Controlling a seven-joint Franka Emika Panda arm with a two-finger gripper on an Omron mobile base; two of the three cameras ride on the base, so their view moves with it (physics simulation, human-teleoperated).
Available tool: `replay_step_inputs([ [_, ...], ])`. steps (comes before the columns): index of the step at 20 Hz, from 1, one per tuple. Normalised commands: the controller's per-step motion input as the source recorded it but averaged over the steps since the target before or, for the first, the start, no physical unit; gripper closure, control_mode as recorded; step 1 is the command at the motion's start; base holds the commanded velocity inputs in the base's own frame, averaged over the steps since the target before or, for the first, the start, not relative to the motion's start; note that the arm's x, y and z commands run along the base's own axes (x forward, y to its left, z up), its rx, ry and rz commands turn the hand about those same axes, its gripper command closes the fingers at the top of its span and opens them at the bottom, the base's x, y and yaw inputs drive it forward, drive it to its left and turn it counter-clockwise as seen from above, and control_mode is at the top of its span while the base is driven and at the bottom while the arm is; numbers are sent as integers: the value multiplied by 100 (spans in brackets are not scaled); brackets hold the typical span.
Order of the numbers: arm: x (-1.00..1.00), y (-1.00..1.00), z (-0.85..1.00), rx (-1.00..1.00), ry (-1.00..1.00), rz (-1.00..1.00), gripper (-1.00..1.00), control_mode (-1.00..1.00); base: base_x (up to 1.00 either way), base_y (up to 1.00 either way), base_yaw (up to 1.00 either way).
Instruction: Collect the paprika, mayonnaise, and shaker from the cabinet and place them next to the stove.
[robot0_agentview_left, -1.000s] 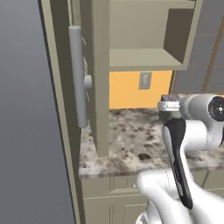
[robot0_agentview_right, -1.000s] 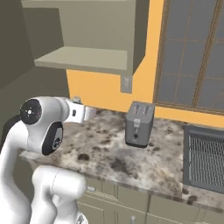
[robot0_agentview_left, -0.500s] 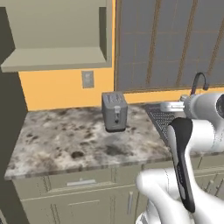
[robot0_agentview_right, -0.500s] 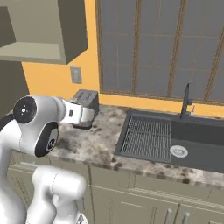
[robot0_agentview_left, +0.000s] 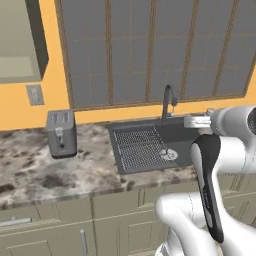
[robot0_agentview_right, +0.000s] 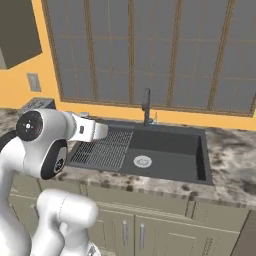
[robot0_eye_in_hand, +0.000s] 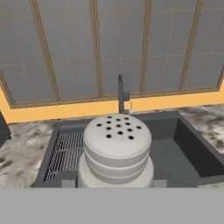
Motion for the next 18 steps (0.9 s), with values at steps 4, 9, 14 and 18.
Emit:
replay_step_inputs([
  [4,0,0,0,0,0,0,100,100,-44,-100,-9],
  [9,0,0,0,0,0,0,100,100,-44,-100,-10],
  [14,0,0,0,0,0,0,100,100,-35,-100,-10],
  [18,0,0,0,0,0,0,100,100,-25,-100,-9],
])
